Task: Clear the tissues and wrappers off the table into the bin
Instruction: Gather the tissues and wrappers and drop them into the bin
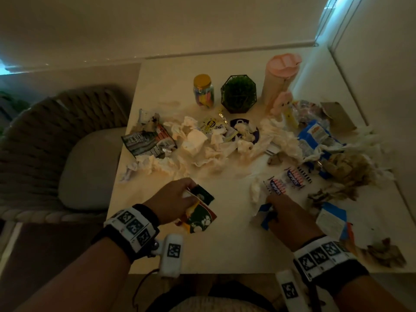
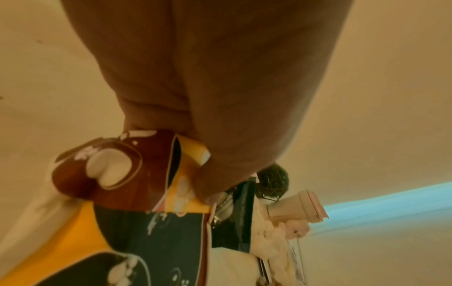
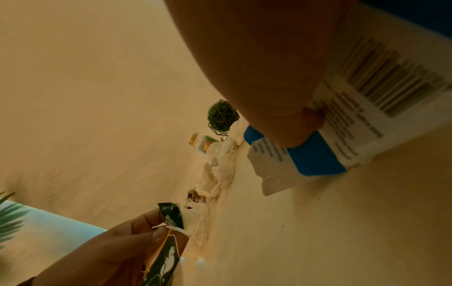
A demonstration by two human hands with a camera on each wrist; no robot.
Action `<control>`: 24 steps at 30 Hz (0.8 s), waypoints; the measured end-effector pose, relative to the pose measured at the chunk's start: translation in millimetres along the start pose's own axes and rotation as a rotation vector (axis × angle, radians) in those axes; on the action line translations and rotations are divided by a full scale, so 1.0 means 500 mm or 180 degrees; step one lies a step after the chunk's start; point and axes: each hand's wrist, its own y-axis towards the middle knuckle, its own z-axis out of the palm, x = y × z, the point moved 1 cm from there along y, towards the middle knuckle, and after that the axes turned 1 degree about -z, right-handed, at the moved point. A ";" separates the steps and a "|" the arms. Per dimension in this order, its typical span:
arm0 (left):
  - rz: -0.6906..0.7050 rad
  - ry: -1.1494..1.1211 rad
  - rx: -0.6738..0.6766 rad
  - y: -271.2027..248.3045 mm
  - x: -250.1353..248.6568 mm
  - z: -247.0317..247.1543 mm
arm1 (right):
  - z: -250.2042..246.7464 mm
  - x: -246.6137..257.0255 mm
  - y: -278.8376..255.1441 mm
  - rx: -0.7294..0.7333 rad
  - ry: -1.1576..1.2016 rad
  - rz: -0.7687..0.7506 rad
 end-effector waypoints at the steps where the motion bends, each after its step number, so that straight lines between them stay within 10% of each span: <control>1: -0.0036 -0.0054 -0.0070 -0.001 0.004 -0.006 | 0.001 0.001 0.000 0.0010 0.0073 0.0010; 24: -0.0035 0.0088 -0.0119 0.001 0.050 -0.017 | -0.011 0.092 0.078 0.1027 -0.0661 -0.0328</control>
